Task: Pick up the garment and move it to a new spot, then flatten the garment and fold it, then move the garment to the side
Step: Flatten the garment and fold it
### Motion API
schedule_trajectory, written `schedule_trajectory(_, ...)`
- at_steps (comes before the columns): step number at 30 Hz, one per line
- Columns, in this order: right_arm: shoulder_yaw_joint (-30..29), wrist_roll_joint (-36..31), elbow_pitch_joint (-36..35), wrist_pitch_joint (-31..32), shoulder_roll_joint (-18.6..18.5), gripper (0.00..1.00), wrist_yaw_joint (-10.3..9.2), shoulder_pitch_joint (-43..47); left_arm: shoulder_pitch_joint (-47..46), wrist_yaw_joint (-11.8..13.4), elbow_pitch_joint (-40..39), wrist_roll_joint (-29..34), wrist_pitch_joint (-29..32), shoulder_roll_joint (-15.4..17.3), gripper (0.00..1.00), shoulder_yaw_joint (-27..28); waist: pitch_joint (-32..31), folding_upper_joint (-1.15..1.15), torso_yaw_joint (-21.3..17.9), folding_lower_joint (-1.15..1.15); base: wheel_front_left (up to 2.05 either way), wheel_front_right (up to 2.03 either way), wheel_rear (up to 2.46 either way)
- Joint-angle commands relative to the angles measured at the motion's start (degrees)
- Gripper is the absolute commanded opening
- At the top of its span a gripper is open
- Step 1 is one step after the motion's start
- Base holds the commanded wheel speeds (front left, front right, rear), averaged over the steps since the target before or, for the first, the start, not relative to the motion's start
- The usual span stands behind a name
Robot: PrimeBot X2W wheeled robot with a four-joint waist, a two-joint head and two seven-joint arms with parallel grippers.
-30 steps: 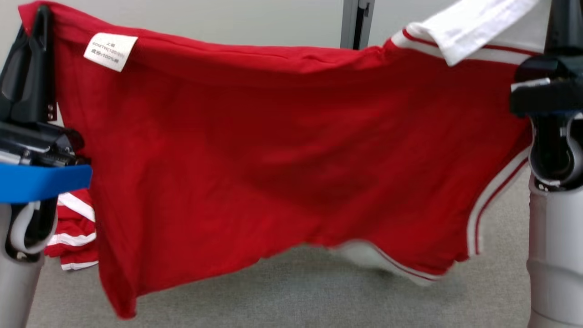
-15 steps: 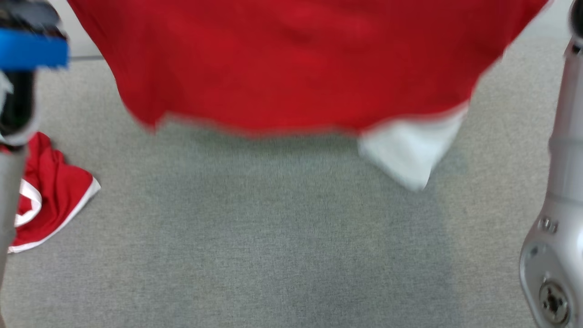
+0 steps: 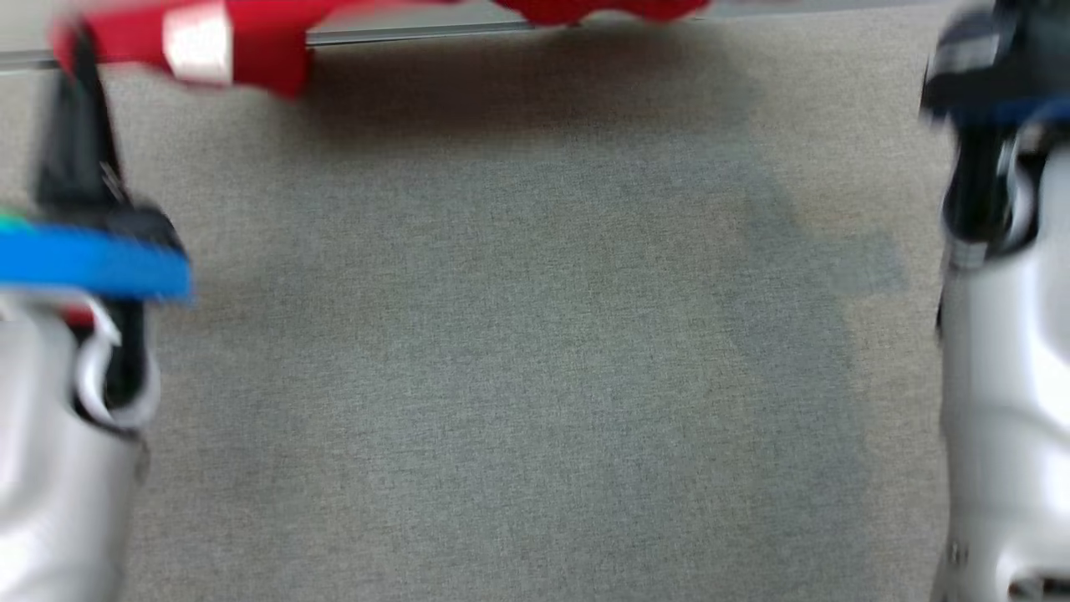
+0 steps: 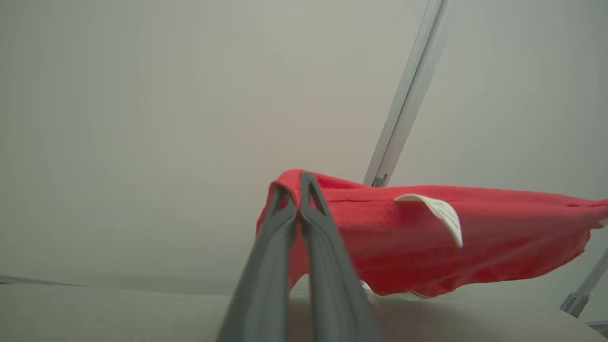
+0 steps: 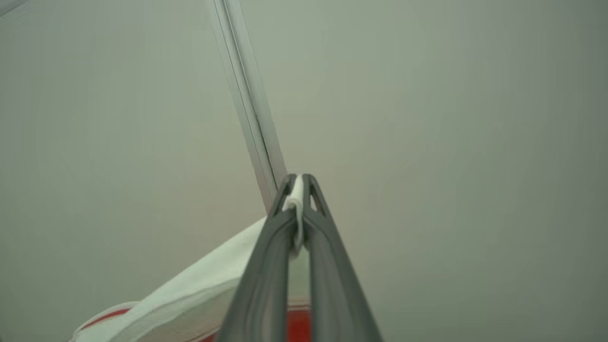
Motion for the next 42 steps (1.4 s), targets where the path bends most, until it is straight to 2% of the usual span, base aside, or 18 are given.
schedule_trajectory(1,-0.1,2.5,-1.0,-0.3,-0.4,0.00,-0.03,6.0,3.7,0.1,0.4,0.1,-0.1,-0.6,0.00,-0.3,-0.2,0.00,-0.1,-0.01,0.00,0.00,0.00)
schedule_trajectory(4,-0.7,7.6,-3.8,-0.3,-0.4,0.00,-0.03,18.5,11.9,0.1,1.8,-0.3,-0.1,-2.9,0.00,-1.5,-1.1,0.00,-0.1,-0.01,0.00,0.00,0.00)
schedule_trajectory(8,-0.6,10.8,-5.3,-0.3,-0.4,0.00,-0.02,33.4,21.0,0.1,2.6,0.2,-0.2,-5.1,0.00,-2.8,-3.0,0.00,-0.3,-0.01,0.00,0.00,0.00)
schedule_trajectory(12,-0.3,12.5,-4.6,-0.3,-0.5,0.00,-0.03,43.6,27.9,0.1,2.7,1.1,-0.2,-7.6,0.00,-1.6,-5.7,0.00,-0.3,-0.01,0.00,0.00,0.00)
schedule_trajectory(17,-0.5,14.7,-3.2,-0.3,-0.5,0.00,-0.04,51.4,34.5,0.1,3.2,2.7,-0.2,-11.0,0.00,1.5,-9.9,0.00,-0.1,-0.01,0.00,0.00,0.00)
schedule_trajectory(22,-1.3,15.3,-3.3,-0.3,-0.4,0.00,-0.04,56.5,39.6,0.1,3.6,4.3,-0.2,-13.3,0.00,2.5,-13.8,0.00,0.3,-0.01,0.00,0.00,0.00)
schedule_trajectory(27,0.7,14.4,-3.9,-0.3,-0.4,0.00,-0.04,61.0,44.1,0.1,3.6,5.6,-0.2,-15.3,0.00,3.6,-16.7,0.00,0.8,-0.01,0.00,0.00,0.00)
schedule_trajectory(32,0.0,15.1,-5.7,-0.3,-0.4,0.00,-0.04,63.7,47.5,0.1,2.0,6.7,-0.2,-16.0,0.00,3.1,-18.3,0.00,1.5,-0.01,0.00,0.00,0.00)
schedule_trajectory(36,0.0,15.7,-6.9,-0.3,-0.4,0.00,-0.03,63.1,47.6,0.1,0.3,6.2,-0.2,-16.6,0.00,3.3,-18.4,0.00,1.9,-0.01,0.00,0.00,0.00)
schedule_trajectory(42,0.7,16.8,-6.5,-0.3,-0.4,0.00,-0.02,56.4,41.9,0.1,-1.6,6.1,-0.2,-15.1,0.00,1.8,-16.4,0.00,2.5,-0.01,0.00,0.00,0.00)
